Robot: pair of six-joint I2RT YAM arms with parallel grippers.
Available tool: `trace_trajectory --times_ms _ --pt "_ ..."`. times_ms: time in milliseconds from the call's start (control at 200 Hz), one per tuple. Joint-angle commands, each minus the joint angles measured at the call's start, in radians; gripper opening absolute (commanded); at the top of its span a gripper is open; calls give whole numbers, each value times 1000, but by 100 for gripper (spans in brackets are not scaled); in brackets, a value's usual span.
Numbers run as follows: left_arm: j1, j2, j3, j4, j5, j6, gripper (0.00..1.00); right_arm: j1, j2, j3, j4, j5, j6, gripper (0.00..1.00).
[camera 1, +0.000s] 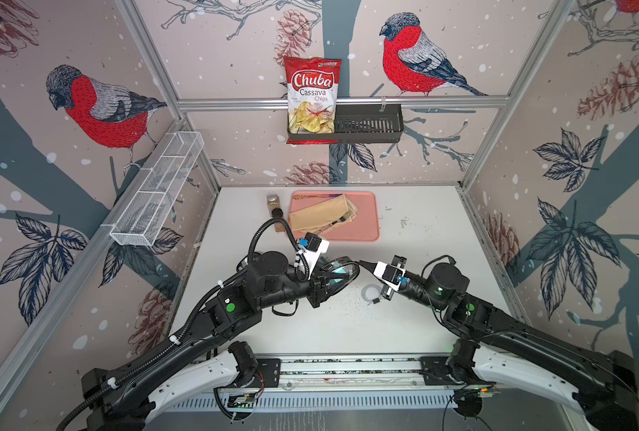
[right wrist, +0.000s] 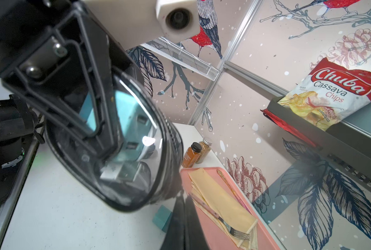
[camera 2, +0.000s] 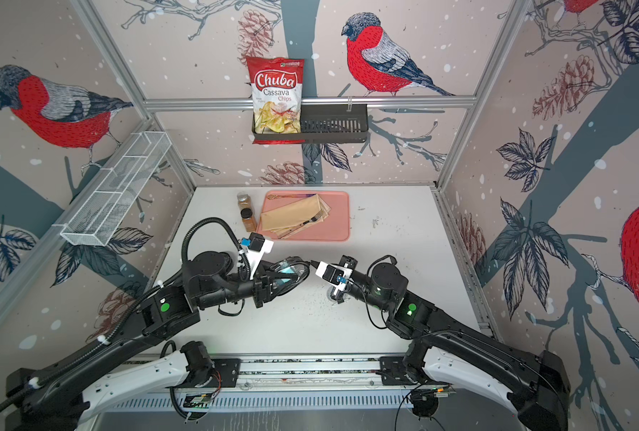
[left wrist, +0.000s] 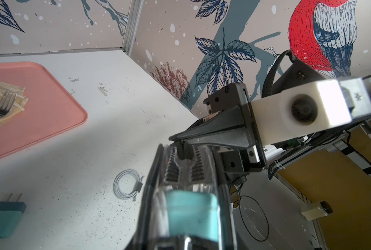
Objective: Pack away charging kits
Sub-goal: Zip the zipper on the storage bag.
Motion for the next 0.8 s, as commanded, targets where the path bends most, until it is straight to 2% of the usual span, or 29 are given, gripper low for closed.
trace_trajectory --times_ms 0,310,490,655,795 --pt "-2 19 -11 -167 99 -4 0 -18 12 45 130 147 28 0" --pt "-1 70 2 -172 118 10 0 -23 87 136 92 107 15 0" --pt "-1 70 13 -145 103 4 0 -24 80 111 152 94 96 0" --pt "-1 22 15 -49 69 -15 29 -24 90 93 202 38 174 0" --pt "-1 -27 -14 50 30 -25 45 -23 94 80 237 15 222 0"
